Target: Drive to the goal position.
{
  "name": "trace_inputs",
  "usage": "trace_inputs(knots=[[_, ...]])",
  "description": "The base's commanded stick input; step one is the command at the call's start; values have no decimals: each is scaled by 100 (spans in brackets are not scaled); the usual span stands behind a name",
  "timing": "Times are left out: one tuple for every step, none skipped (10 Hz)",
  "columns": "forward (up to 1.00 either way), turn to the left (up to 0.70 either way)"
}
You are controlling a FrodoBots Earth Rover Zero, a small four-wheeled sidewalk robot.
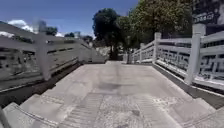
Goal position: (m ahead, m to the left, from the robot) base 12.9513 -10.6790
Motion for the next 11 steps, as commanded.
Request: trace_inputs(knots=[[45,0],[45,0],[45,0],[45,0],[45,0],[45,0],[45,0],[45,0],[45,0],[45,0],[45,0]])
